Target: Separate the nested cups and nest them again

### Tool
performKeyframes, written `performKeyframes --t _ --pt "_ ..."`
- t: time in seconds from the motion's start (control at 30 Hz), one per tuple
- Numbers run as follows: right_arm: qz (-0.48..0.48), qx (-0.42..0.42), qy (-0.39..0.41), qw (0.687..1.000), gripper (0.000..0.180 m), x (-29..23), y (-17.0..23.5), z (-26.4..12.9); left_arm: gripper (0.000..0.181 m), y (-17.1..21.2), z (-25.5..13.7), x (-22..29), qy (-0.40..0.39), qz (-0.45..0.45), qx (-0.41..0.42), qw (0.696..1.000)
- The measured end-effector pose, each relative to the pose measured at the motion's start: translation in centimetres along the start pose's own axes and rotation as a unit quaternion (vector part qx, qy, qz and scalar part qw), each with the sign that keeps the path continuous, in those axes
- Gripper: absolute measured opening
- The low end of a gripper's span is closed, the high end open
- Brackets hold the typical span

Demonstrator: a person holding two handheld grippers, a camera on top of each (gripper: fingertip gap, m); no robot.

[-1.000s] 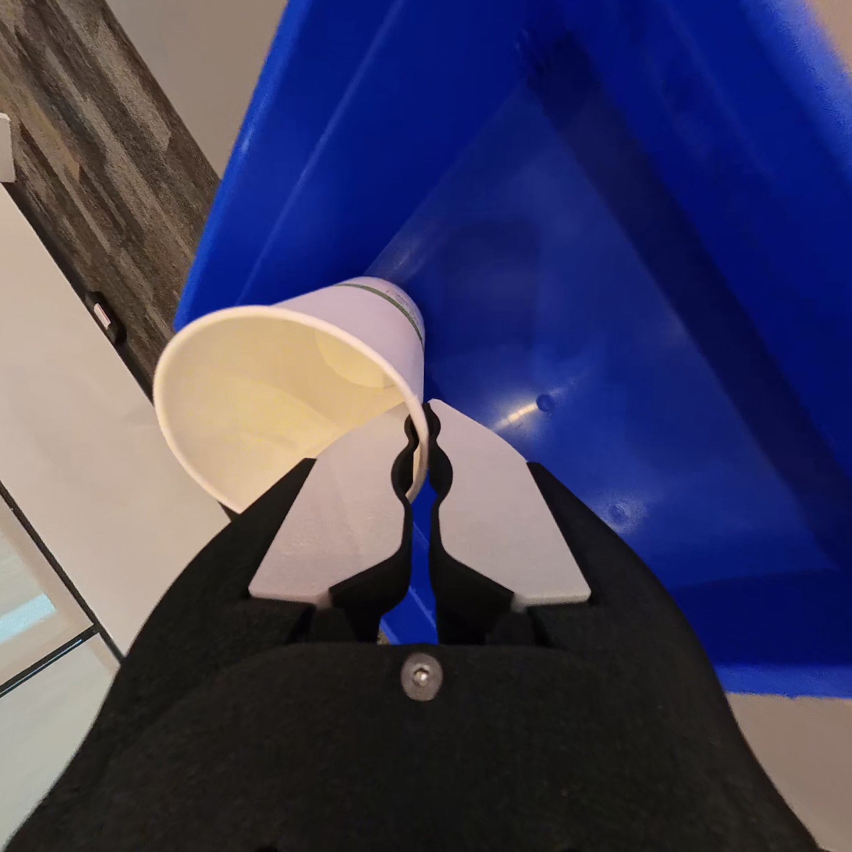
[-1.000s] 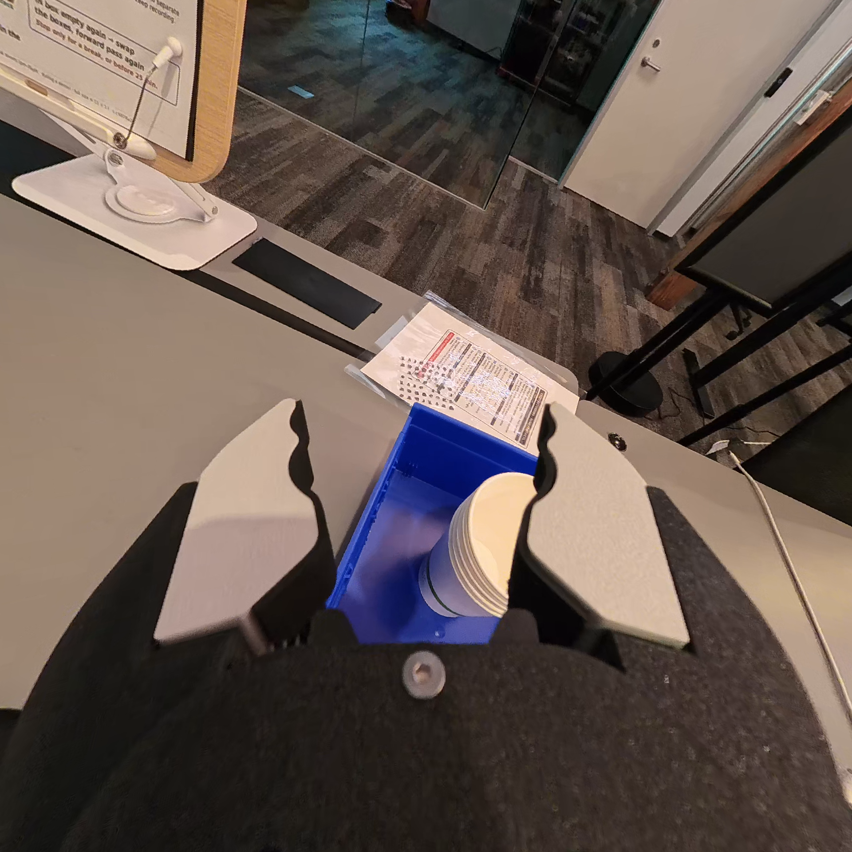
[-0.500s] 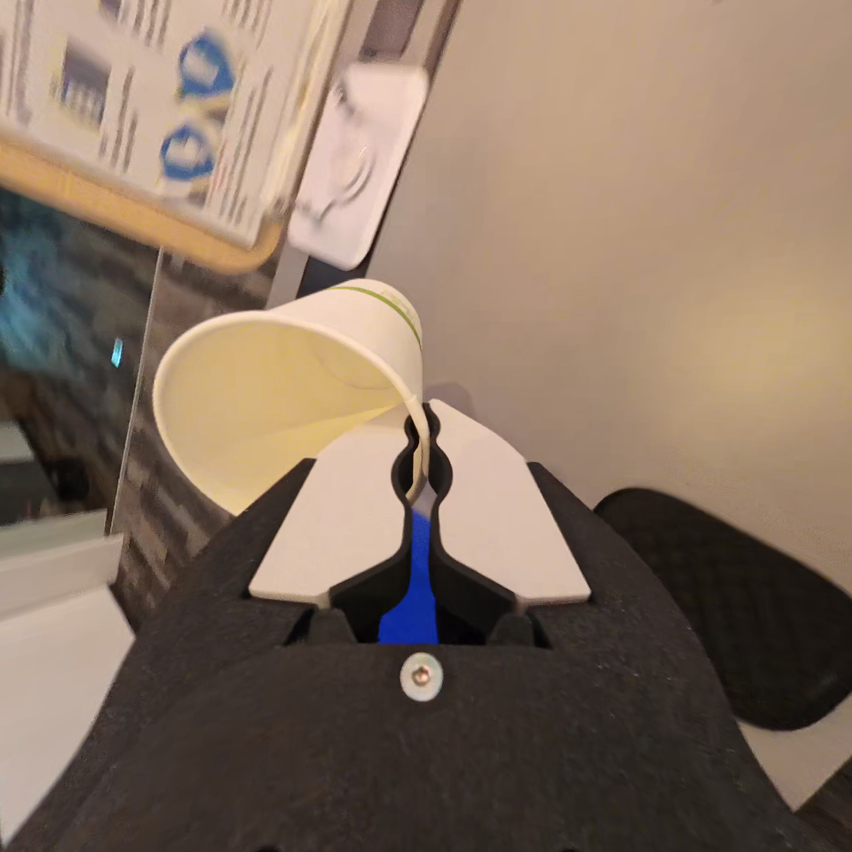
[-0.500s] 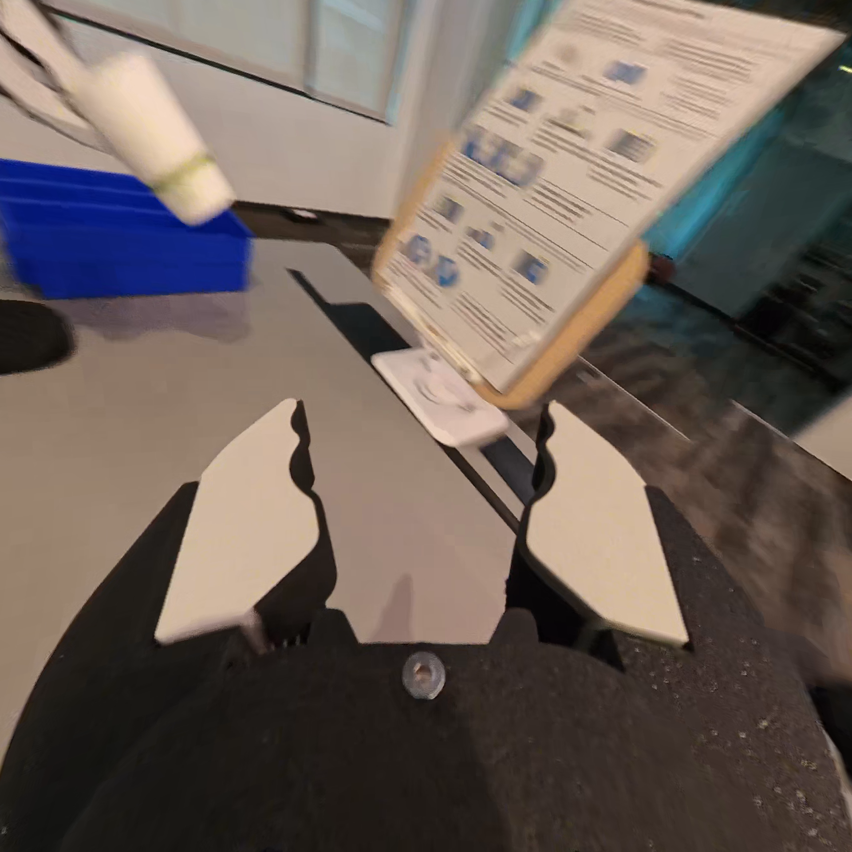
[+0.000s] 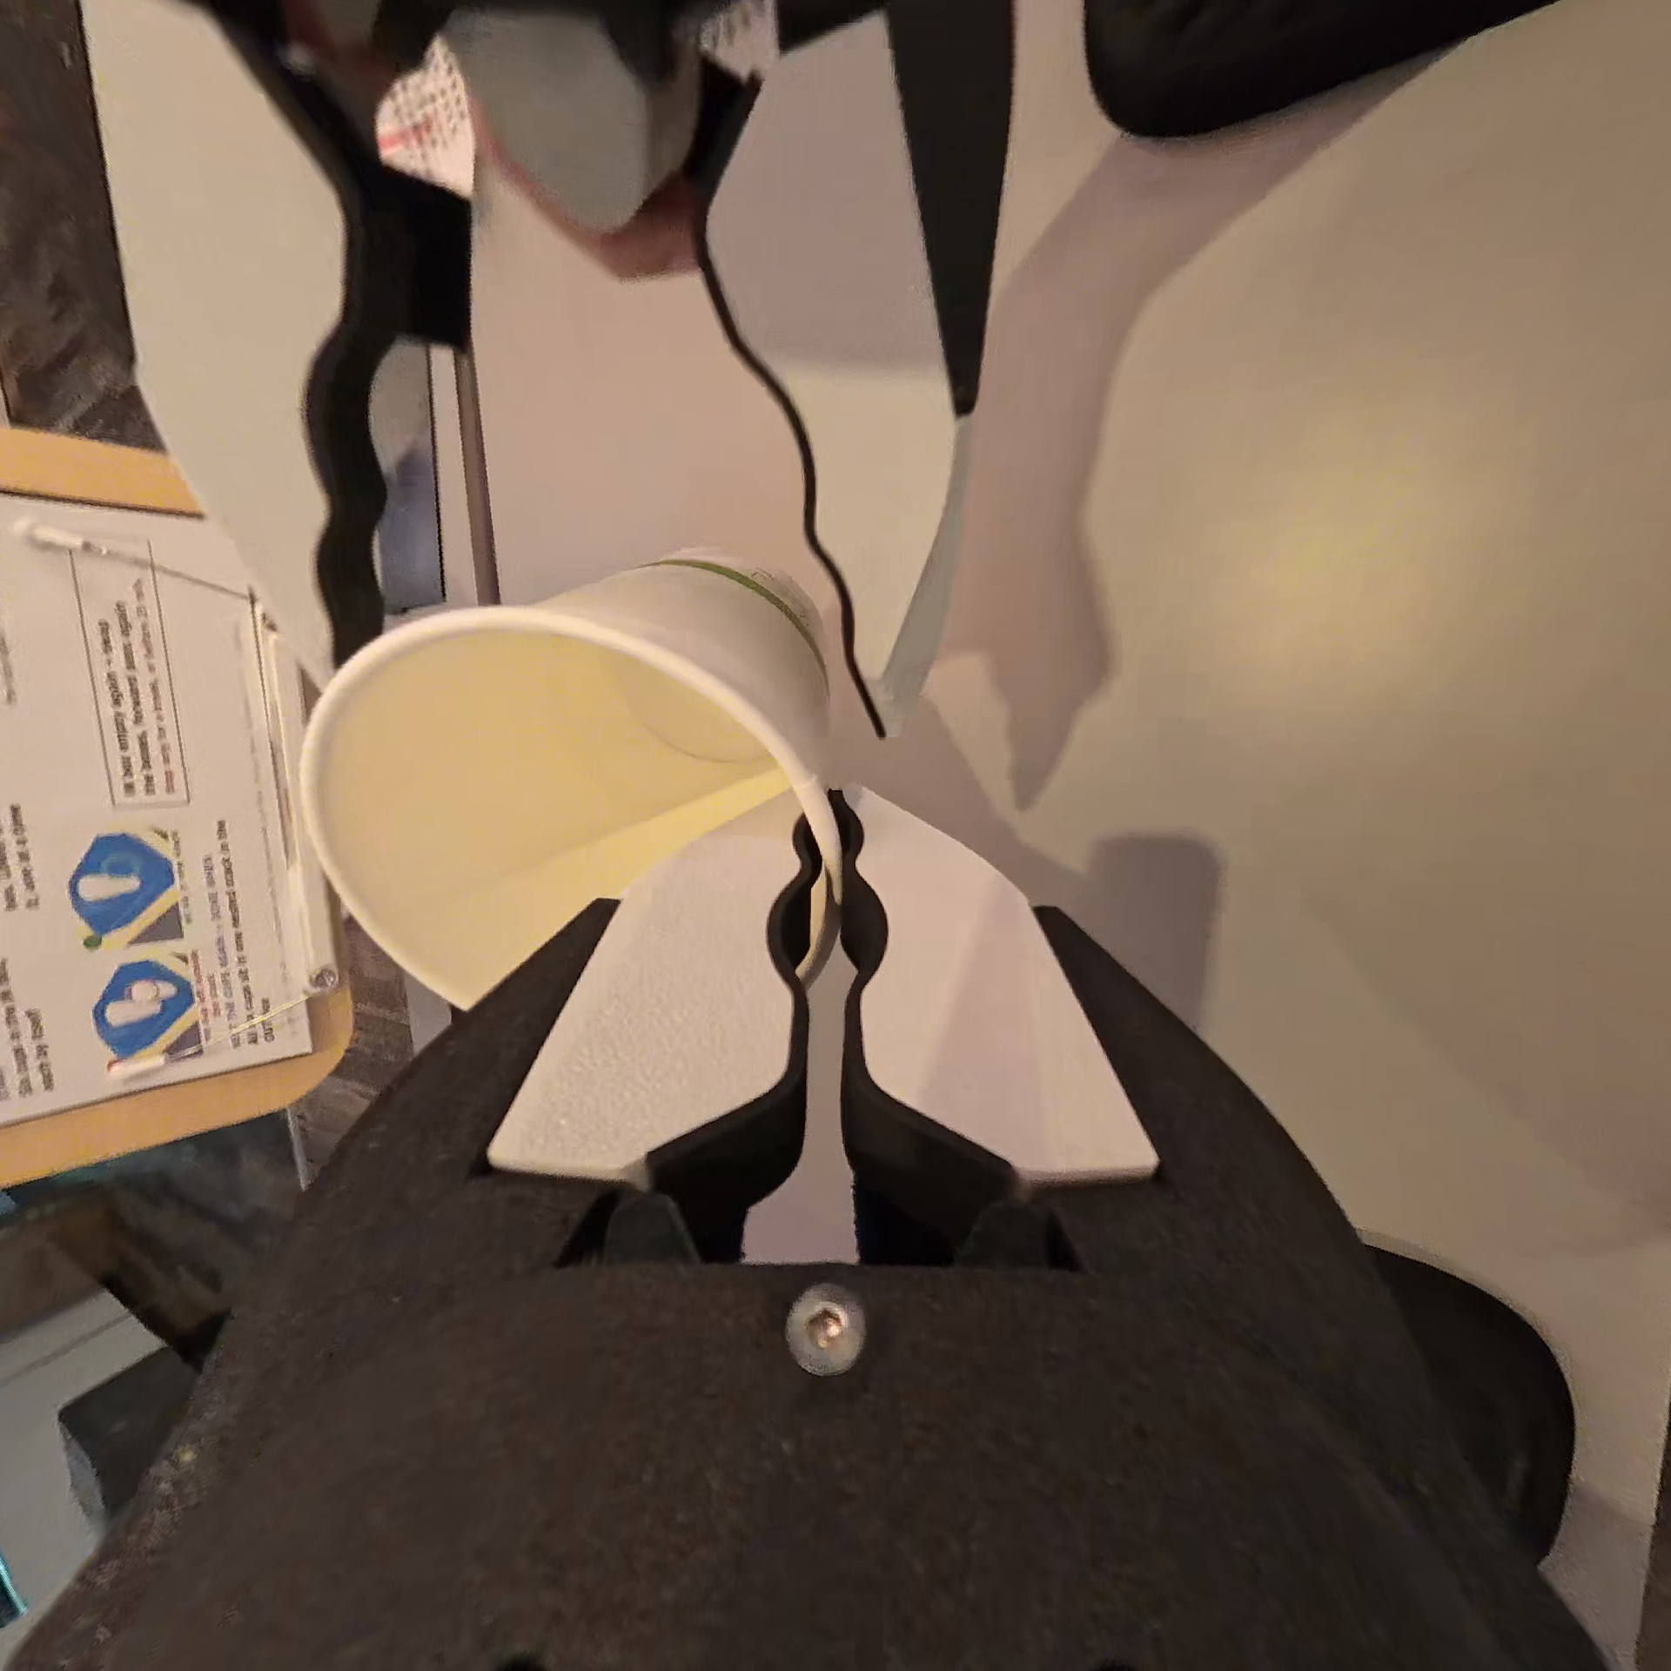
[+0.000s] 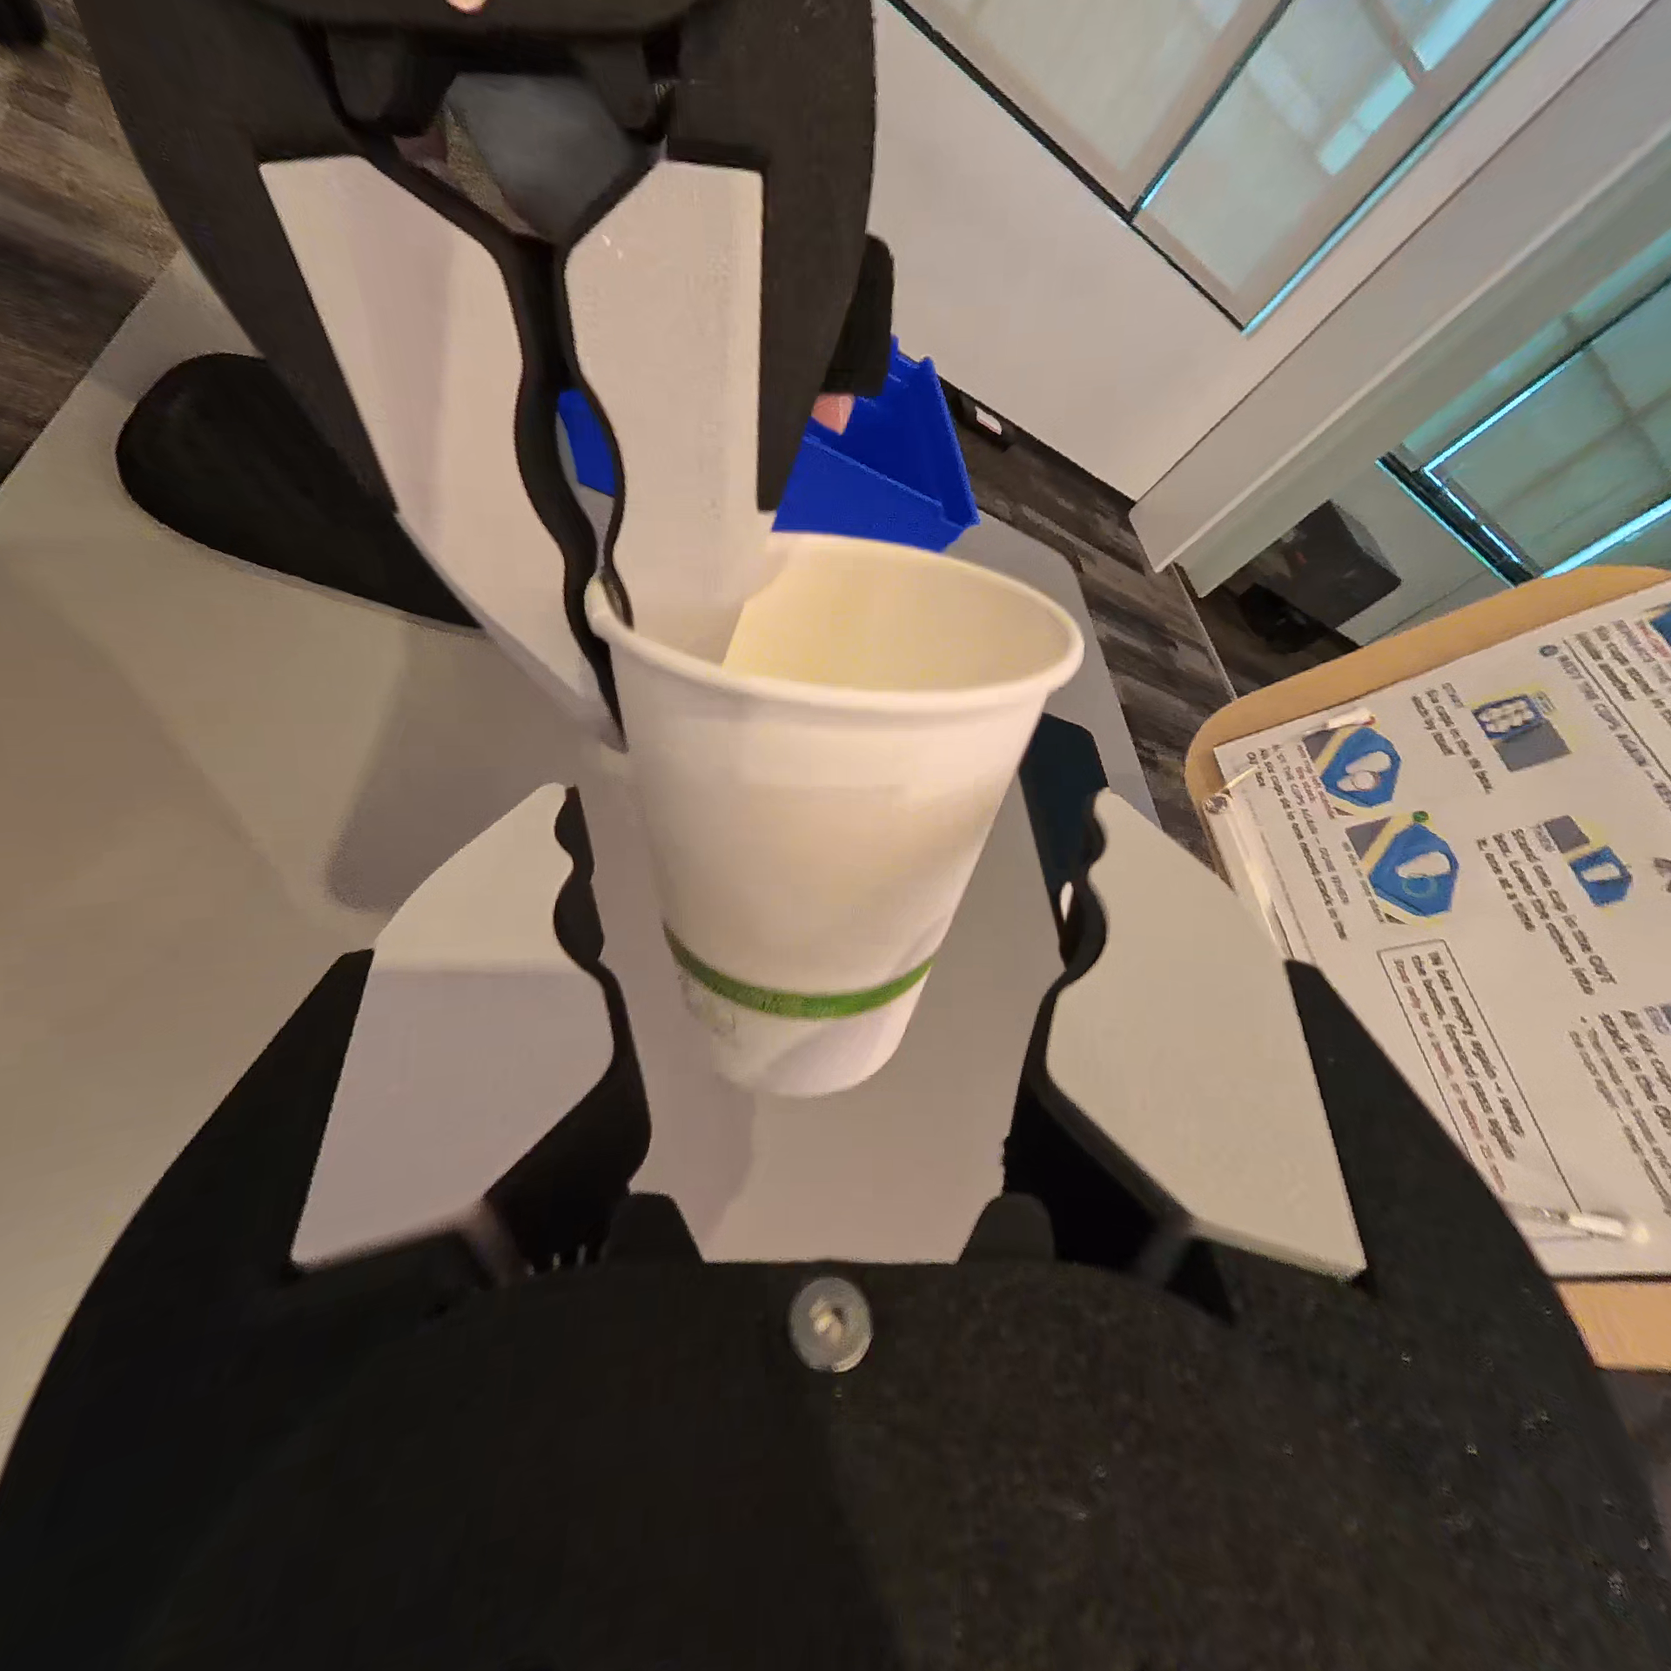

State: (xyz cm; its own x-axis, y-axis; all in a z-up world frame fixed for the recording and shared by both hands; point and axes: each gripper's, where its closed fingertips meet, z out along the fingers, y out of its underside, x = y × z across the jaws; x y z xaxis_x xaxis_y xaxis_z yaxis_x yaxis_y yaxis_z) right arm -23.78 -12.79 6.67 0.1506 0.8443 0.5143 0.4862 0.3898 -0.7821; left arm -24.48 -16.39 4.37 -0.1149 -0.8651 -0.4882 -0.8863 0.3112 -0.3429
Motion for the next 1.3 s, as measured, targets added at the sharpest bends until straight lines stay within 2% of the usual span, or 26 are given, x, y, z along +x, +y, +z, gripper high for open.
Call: performKeyframes --t 0.17,0.27,0.4,0.47,0.53,0.63,0.7,0.8,0.87,0.9,0.97,1.03,1.13,1.3 --pt "0.017 0.004 -0.057 0.998 0.100 -1.6 0.3 0.4 0.000 -1.3 0.0 1.3 0.010 0.041 0.009 0.999" --pt "0.033 0.007 -0.095 0.995 0.093 -2.5 0.5 0.3 0.000 -1.7 -0.2 1.9 0.013 0.058 0.005 0.998" --pt "0.043 0.007 -0.127 0.991 0.090 -3.2 0.6 0.3 0.001 -1.9 -0.1 2.3 0.017 0.049 0.004 0.999" --pt "0.055 0.015 -0.137 0.989 0.089 -3.3 0.5 0.3 0.026 -2.1 -0.2 1.9 0.002 0.034 0.014 0.999" --pt "0.069 0.021 -0.140 0.988 0.089 -3.0 0.5 0.2 0.043 -2.3 -0.5 1.2 -0.018 0.016 0.025 0.999" --pt "0.072 0.003 -0.128 0.989 0.089 -2.1 1.6 -0.5 0.056 -2.6 -1.8 -0.4 -0.065 -0.016 0.056 0.996" --pt "0.078 -0.015 -0.099 0.992 0.089 -0.3 2.8 -1.9 0.057 -2.3 -3.2 -1.6 -0.106 -0.046 0.080 0.990" --pt "0.120 -0.021 -0.007 0.992 0.089 4.7 5.0 -6.5 0.058 -0.6 -4.6 -1.7 -0.118 -0.116 0.088 0.982" --pt "0.157 -0.026 0.131 0.978 0.089 10.1 7.7 -12.3 0.058 1.1 -4.4 -0.6 -0.107 -0.155 0.075 0.979" --pt "0.183 -0.012 0.210 0.960 0.089 12.7 9.1 -16.1 0.056 2.0 -4.1 0.1 -0.103 -0.169 0.066 0.978" --pt "0.235 0.006 0.374 0.897 0.089 16.5 13.0 -24.9 0.055 3.8 -3.4 1.5 -0.109 -0.180 0.039 0.977" --pt "0.245 0.012 0.475 0.845 0.089 17.2 16.5 -32.2 0.051 5.0 -2.7 3.0 -0.110 -0.185 0.019 0.976" --pt "0.253 0.010 0.551 0.795 0.089 16.2 20.4 -38.9 0.048 5.4 -1.8 4.9 -0.097 -0.212 0.015 0.972" --pt "0.272 0.052 0.592 0.757 0.089 15.3 22.8 -42.7 0.046 5.4 -1.3 5.9 -0.095 -0.219 0.016 0.971"
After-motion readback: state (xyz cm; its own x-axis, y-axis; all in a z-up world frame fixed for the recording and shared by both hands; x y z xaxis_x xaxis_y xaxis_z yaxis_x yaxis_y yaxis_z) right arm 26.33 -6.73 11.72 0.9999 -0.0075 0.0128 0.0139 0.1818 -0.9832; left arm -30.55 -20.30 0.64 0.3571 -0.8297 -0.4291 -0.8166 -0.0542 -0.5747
